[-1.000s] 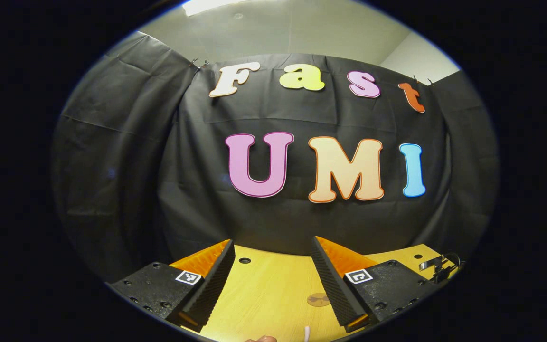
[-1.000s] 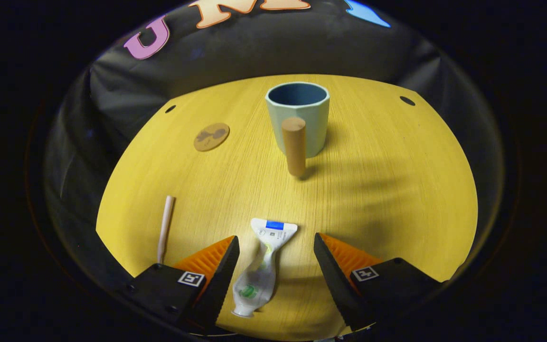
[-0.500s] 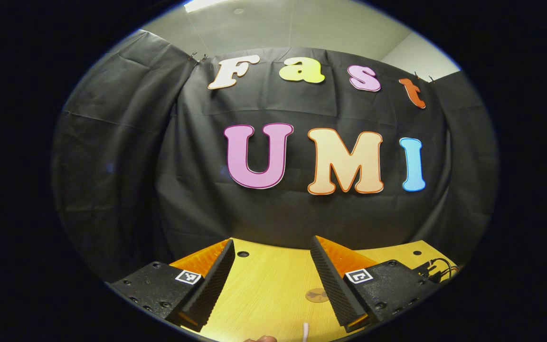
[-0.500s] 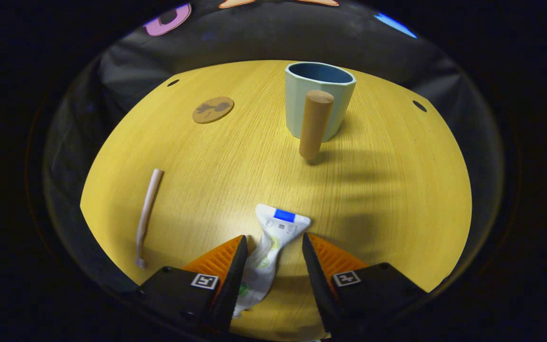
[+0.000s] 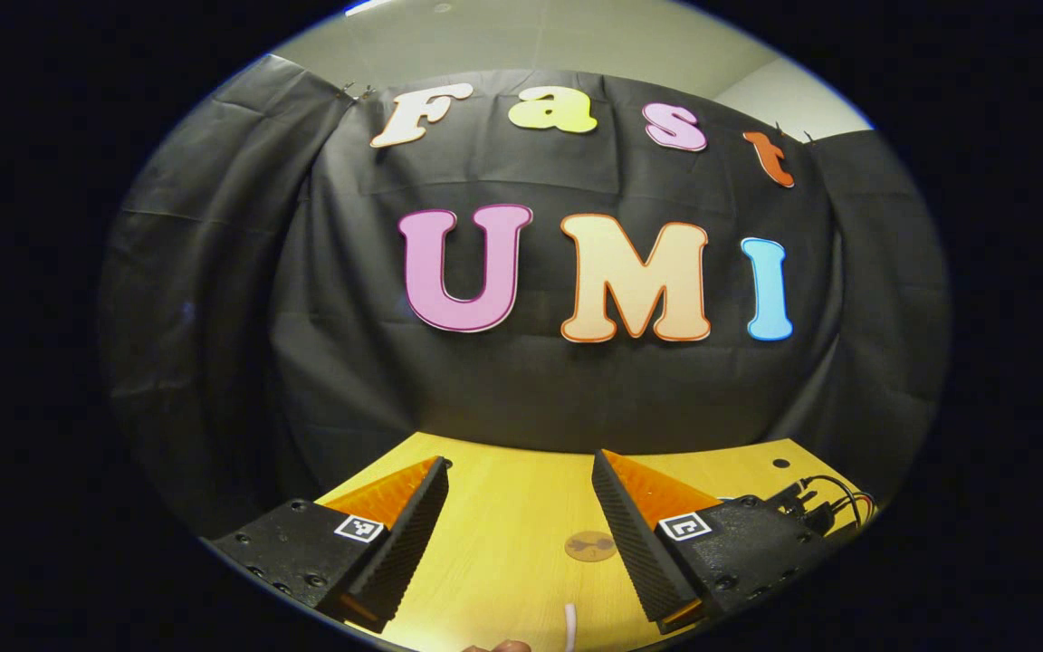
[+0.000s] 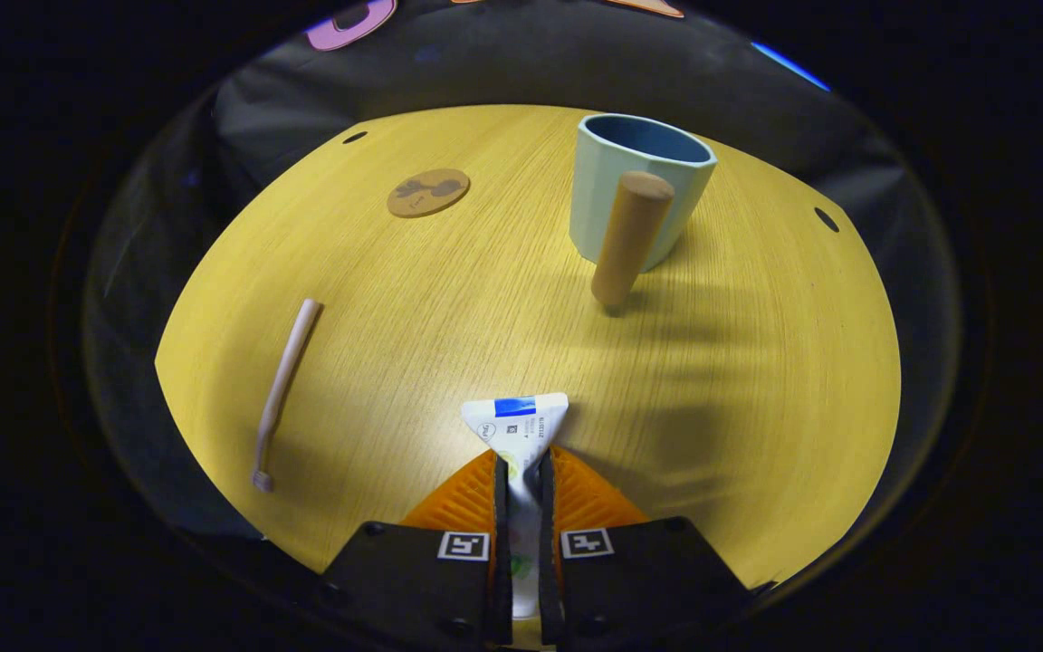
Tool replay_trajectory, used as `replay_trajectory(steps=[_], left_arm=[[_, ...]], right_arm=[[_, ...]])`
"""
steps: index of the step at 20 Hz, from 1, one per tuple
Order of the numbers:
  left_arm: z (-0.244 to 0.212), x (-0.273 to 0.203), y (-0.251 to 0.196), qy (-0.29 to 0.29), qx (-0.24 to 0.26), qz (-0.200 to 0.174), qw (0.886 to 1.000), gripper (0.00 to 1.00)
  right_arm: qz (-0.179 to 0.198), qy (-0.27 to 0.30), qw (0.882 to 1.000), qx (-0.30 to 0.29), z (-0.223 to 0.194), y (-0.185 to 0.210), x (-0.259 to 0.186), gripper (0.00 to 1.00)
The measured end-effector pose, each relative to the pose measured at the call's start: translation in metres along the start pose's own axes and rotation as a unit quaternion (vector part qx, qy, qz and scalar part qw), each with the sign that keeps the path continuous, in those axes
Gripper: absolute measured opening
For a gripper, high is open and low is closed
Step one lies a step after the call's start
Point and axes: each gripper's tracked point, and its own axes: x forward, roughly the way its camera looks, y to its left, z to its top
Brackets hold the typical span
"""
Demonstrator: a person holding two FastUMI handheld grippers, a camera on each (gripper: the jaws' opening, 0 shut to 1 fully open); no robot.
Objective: Put the toothbrush and toothpaste on the desktop into the cup, then pick up the cup and place it on the coaster on the desktop.
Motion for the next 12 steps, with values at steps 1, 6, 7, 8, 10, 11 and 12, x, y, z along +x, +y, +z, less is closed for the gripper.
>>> replay_trajectory(steps=[1, 6, 7, 8, 10, 11, 12], left_arm=[[-0.008, 0.002, -0.006, 0.011, 0.001, -0.009, 1.0, 0.94], [-0.06, 0.006, -0.033, 0.091, -0.006, -0.054, 0.994, 0.94], [-0.07, 0.006, -0.038, 0.108, -0.008, -0.06, 0.992, 0.94], [-0.081, 0.005, -0.041, 0.123, -0.01, -0.064, 0.99, 0.94], [-0.101, 0.005, -0.047, 0.155, -0.01, -0.074, 0.985, 0.94], [-0.114, 0.005, -0.051, 0.177, -0.009, -0.078, 0.981, 0.94], [-0.125, 0.003, -0.054, 0.194, -0.009, -0.084, 0.977, 0.95]], right_arm=[[-0.001, -0.004, 1.0, 0.002, 0.0, 0.0, 0.001, 0.14], [0.0, -0.014, 1.0, 0.007, 0.001, 0.0, 0.0, 0.14], [0.001, -0.016, 1.0, 0.008, 0.001, 0.0, 0.0, 0.14], [0.001, -0.018, 1.0, 0.01, 0.001, 0.0, 0.0, 0.14], [0.001, -0.022, 1.0, 0.011, 0.001, 0.0, 0.0, 0.14], [0.001, -0.024, 1.0, 0.011, 0.001, 0.0, 0.0, 0.14], [0.001, -0.024, 1.0, 0.011, 0.001, 0.0, -0.001, 0.14]])
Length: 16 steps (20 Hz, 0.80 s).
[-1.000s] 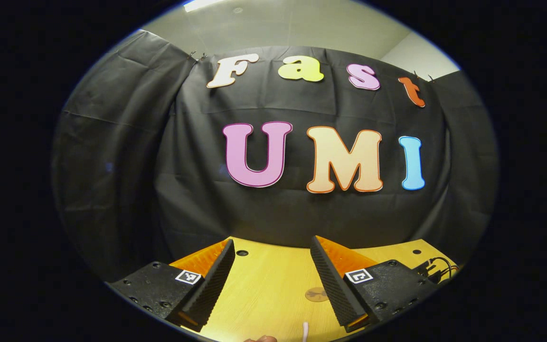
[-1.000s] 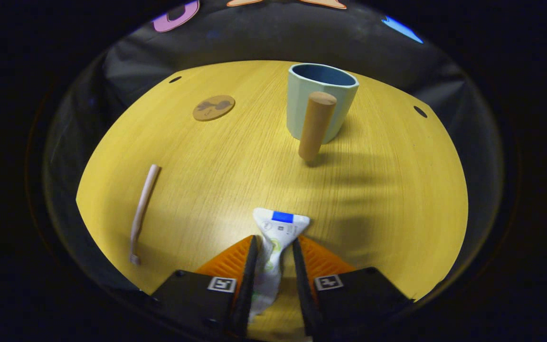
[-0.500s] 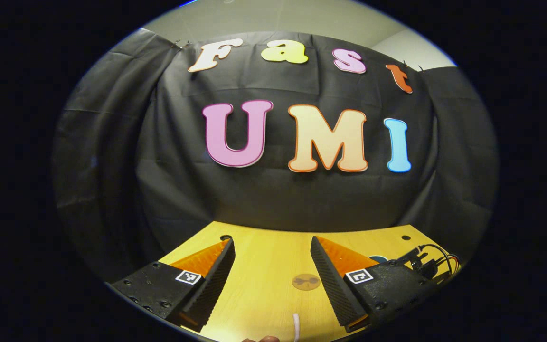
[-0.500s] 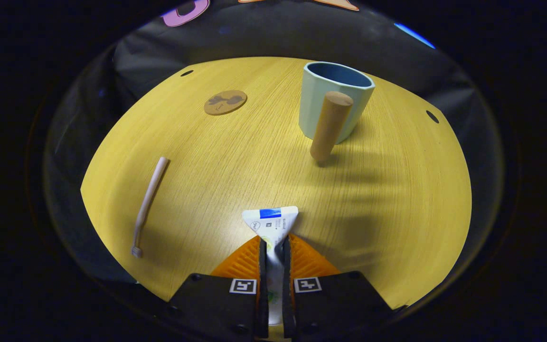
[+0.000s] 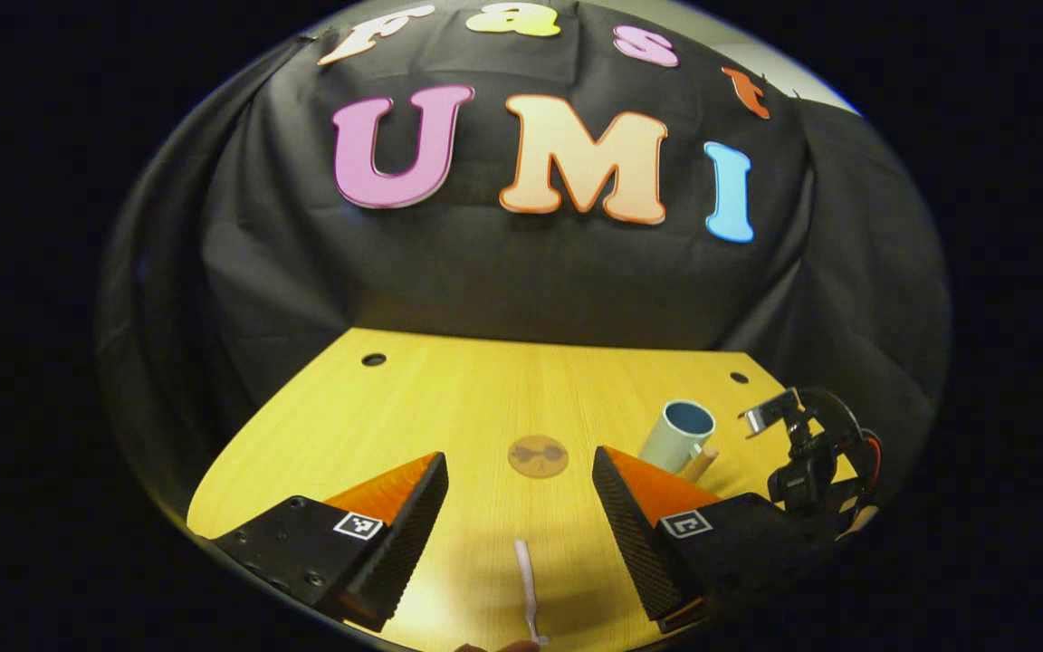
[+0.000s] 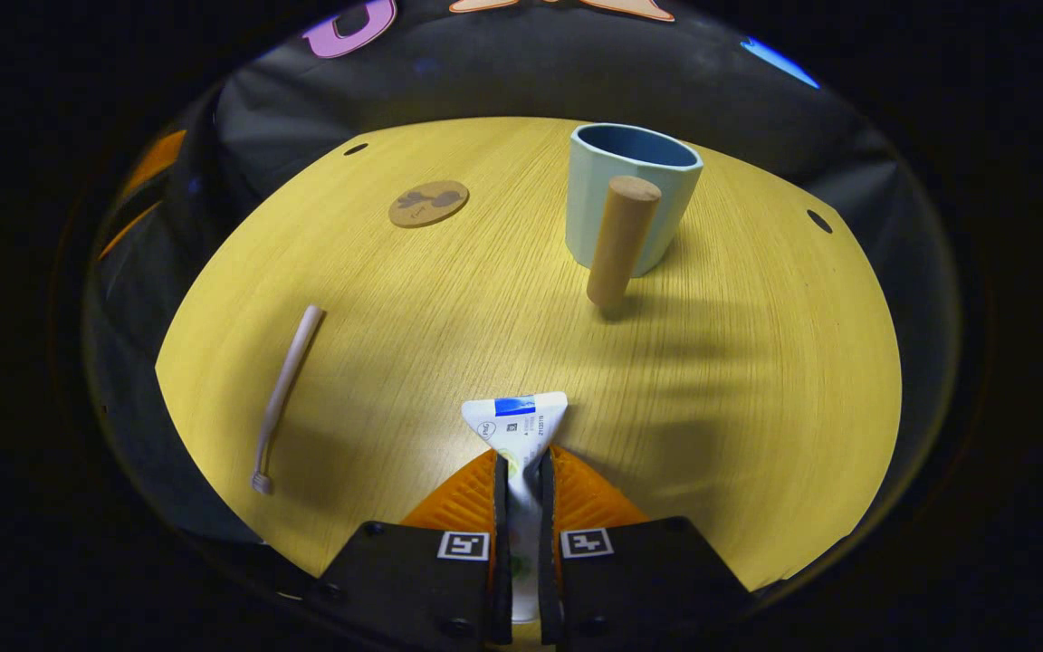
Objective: Put the toothbrush and toothpaste on the desktop into the cup, then pick up the cup and place it on the coaster on the desktop.
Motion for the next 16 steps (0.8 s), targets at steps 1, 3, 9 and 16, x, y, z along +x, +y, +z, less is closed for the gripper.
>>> replay_trajectory(steps=[1, 3, 9, 16], left_arm=[[-0.012, 0.003, -0.003, 0.021, 0.0, -0.004, 1.0, 0.95], [-0.033, 0.008, -0.003, 0.056, 0.001, -0.007, 0.998, 0.95], [-0.093, 0.023, -0.003, 0.156, 0.006, -0.01, 0.988, 0.95], [-0.149, 0.03, -0.001, 0.26, -0.013, -0.005, 0.966, 0.95]], right_arm=[[0.001, -0.001, 1.0, 0.0, 0.0, 0.0, 0.001, 0.14], [0.002, -0.002, 1.0, 0.0, 0.0, 0.0, 0.0, 0.14], [0.004, -0.008, 1.0, 0.004, 0.0, 0.0, 0.001, 0.14], [0.007, -0.012, 1.0, 0.009, 0.0, -0.001, 0.001, 0.14]])
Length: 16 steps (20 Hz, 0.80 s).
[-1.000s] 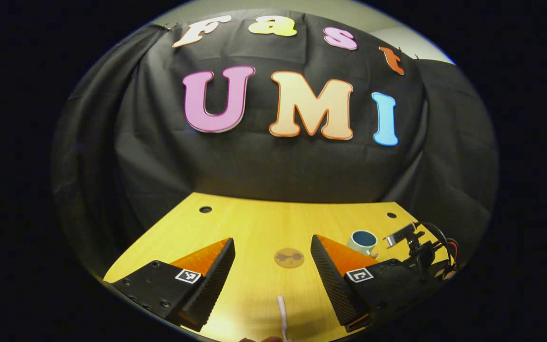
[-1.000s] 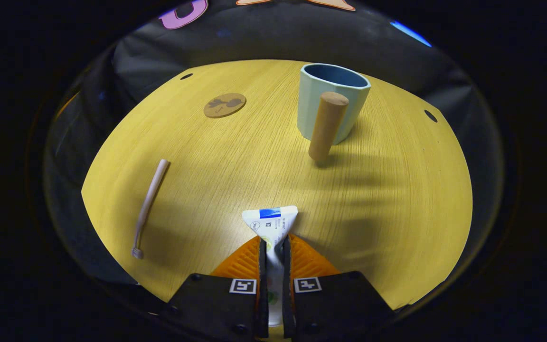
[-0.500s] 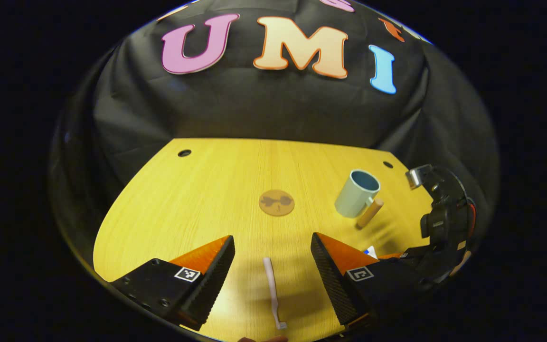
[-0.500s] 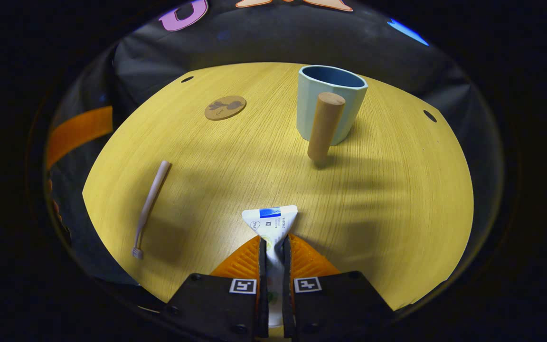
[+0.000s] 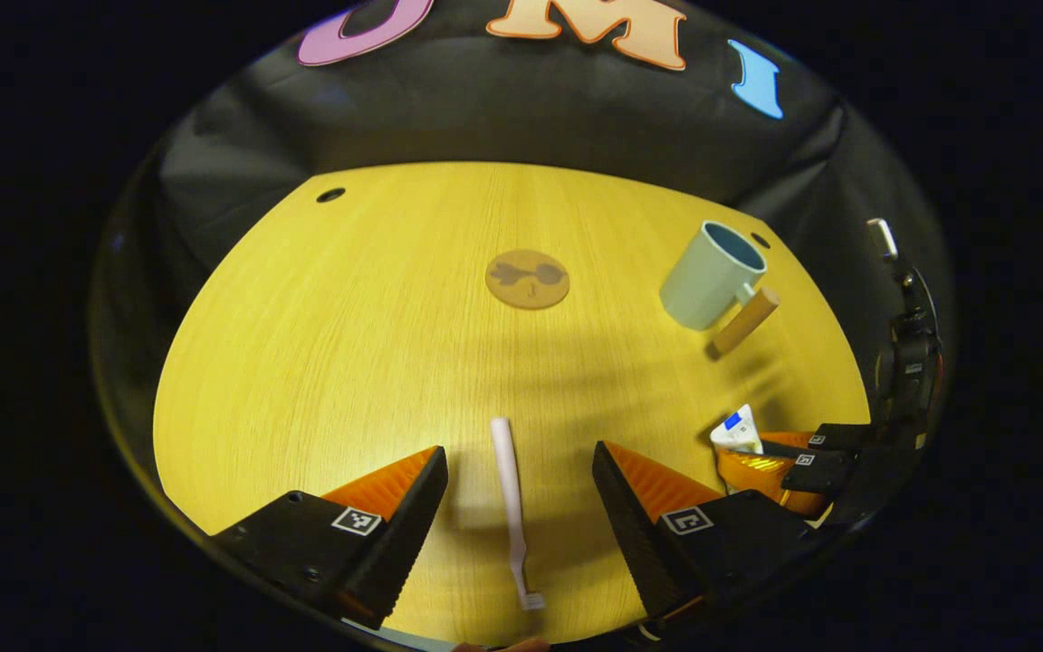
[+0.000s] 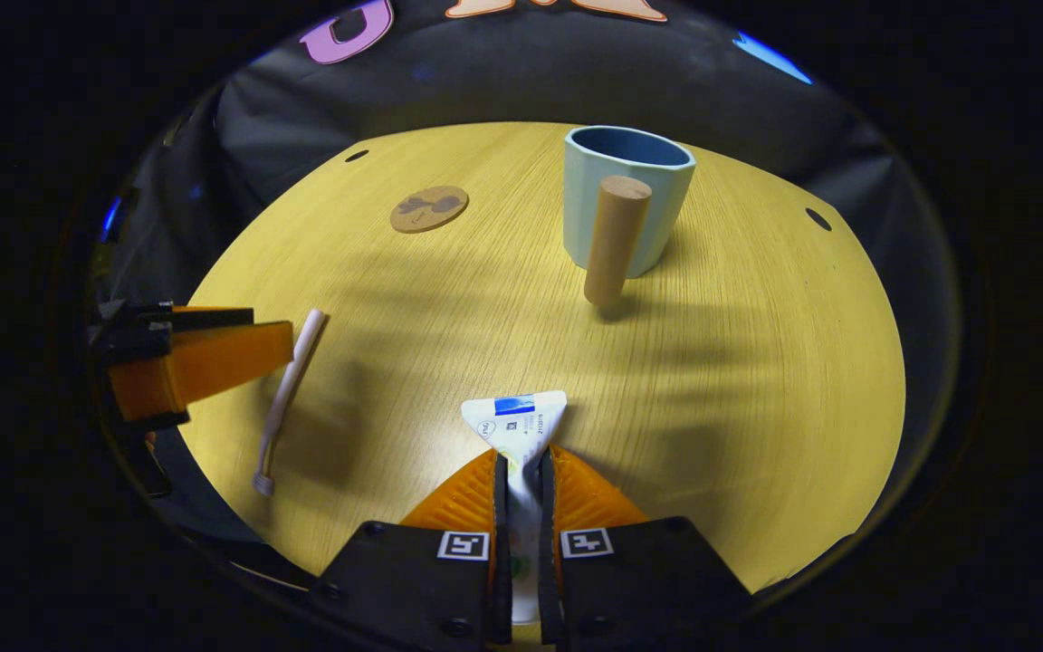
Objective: Put the toothbrush and toothpaste on the desktop into the cup, then pick up the cup and place it on the coaster on the desktop.
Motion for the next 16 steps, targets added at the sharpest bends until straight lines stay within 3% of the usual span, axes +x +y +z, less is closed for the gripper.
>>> replay_trajectory(steps=[7, 9, 10, 15, 16], left_arm=[[-0.032, 0.015, 0.013, 0.084, 0.011, 0.032, 0.996, 0.95], [-0.03, 0.016, 0.015, 0.081, 0.02, 0.038, 0.996, 0.97], [-0.034, 0.016, 0.017, 0.093, 0.022, 0.043, 0.994, 0.93], [-0.035, 0.017, 0.016, 0.122, 0.018, 0.047, 0.991, 0.93], [-0.034, 0.017, 0.016, 0.127, 0.018, 0.048, 0.991, 0.87]], right_arm=[[0.006, -0.002, 1.0, 0.007, 0.001, 0.002, 0.0, 0.14], [0.008, -0.002, 1.0, 0.008, 0.001, 0.002, -0.001, 0.14], [0.008, -0.002, 1.0, 0.008, 0.001, 0.002, -0.001, 0.14], [0.011, -0.001, 1.0, 0.008, 0.001, 0.003, -0.001, 0.14], [0.012, -0.001, 1.0, 0.009, 0.002, 0.003, -0.001, 0.14]])
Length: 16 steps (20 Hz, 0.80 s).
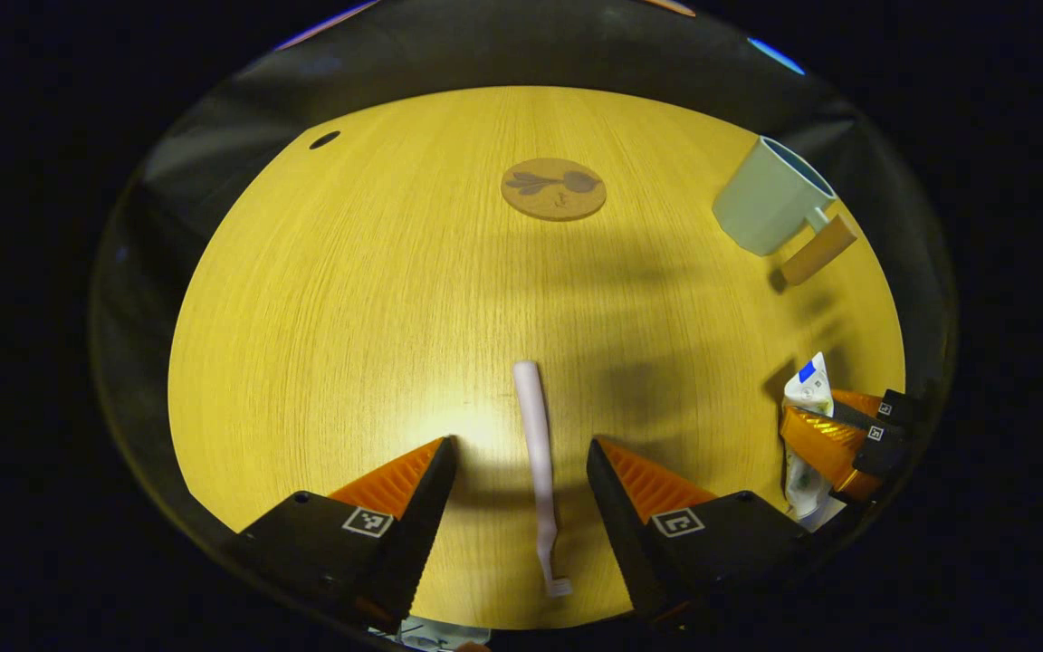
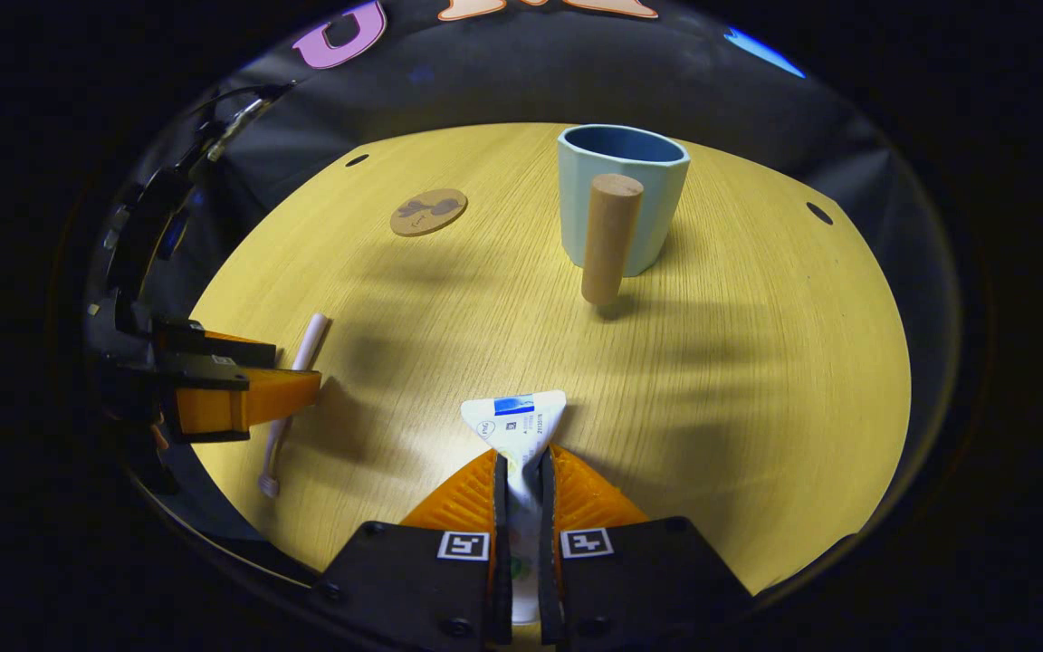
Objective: Put the toothbrush and toothpaste on the desktop into the cup, then pick up the cup and place it on the coaster on the desktop.
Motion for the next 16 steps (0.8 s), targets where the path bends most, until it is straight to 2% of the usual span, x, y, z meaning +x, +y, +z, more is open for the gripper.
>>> replay_trajectory(steps=[3, 5, 6, 7, 8, 10, 13, 16], left_arm=[[0.001, 0.002, -0.001, 0.013, 0.006, -0.002, 1.0, 0.79], [0.002, 0.002, -0.004, 0.012, 0.009, -0.004, 1.0, 0.62], [0.003, 0.002, -0.007, 0.011, 0.009, -0.007, 1.0, 0.41], [0.004, 0.003, -0.01, 0.007, 0.01, -0.008, 1.0, 0.34], [0.004, 0.002, -0.011, 0.006, 0.008, -0.011, 1.0, 0.17], [0.004, 0.002, -0.012, 0.004, 0.004, -0.014, 1.0, 0.06], [0.004, 0.002, -0.013, -0.004, 0.011, -0.027, 1.0, 0.0], [0.005, 0.002, -0.013, -0.012, 0.009, -0.028, 1.0, 0.0]], right_arm=[[0.004, 0.0, 1.0, 0.003, -0.001, 0.0, 0.0, 0.14], [0.007, 0.001, 1.0, 0.004, -0.001, 0.001, 0.001, 0.15], [0.008, 0.001, 1.0, 0.005, 0.0, 0.001, 0.001, 0.14], [0.009, 0.002, 1.0, 0.005, 0.0, 0.001, 0.0, 0.14], [0.01, 0.002, 1.0, 0.005, 0.0, 0.001, 0.001, 0.14], [0.01, 0.002, 1.0, 0.004, 0.0, 0.001, -0.001, 0.14], [0.009, 0.002, 1.0, -0.001, 0.0, 0.001, 0.0, 0.15], [0.006, 0.0, 1.0, -0.004, 0.0, 0.001, 0.0, 0.15]])
